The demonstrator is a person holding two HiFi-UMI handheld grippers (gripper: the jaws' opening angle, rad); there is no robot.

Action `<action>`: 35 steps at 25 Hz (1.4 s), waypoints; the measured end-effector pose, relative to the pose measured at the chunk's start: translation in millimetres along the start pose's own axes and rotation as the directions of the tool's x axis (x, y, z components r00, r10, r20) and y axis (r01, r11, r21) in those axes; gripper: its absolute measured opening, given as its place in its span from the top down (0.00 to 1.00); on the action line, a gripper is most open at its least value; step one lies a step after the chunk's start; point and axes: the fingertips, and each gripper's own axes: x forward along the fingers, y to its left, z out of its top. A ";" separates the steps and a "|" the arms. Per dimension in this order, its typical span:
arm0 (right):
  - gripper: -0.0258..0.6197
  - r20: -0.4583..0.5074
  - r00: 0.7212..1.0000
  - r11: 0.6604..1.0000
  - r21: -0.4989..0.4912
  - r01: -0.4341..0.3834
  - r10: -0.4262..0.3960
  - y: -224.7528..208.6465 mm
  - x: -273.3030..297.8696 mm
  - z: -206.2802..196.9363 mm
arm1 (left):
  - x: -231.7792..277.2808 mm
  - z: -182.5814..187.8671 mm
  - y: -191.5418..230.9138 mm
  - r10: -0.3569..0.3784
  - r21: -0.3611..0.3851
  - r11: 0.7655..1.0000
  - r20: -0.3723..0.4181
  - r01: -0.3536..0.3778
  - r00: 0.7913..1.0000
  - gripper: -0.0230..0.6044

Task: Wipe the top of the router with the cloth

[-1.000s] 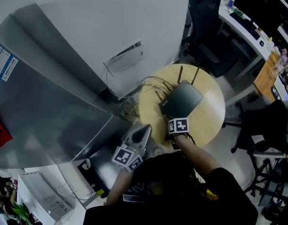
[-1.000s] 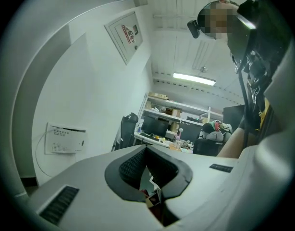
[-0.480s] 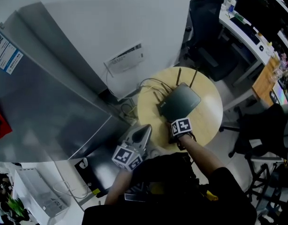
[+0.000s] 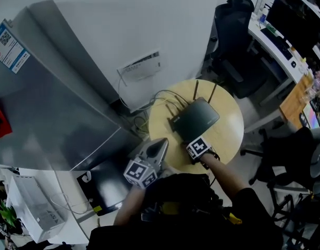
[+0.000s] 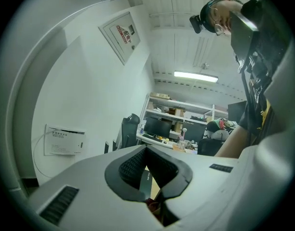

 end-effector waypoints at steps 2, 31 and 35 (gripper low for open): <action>0.87 -0.020 1.000 0.999 -0.048 0.004 -0.005 -7.0 -1.0 -5.2 | 6.8 0.4 -4.0 0.027 -0.002 1.000 0.008 -0.027 1.000 0.97; 0.87 -0.035 0.999 0.987 -0.158 -0.024 0.019 -101.2 -24.0 -6.5 | 63.6 0.3 -30.0 0.192 0.002 0.981 0.025 -0.192 0.981 0.97; 0.87 -0.049 0.999 0.989 -0.148 -0.014 0.006 -128.8 -24.3 -10.4 | 71.8 -3.8 -29.7 0.195 0.000 0.981 0.021 -0.195 0.981 0.97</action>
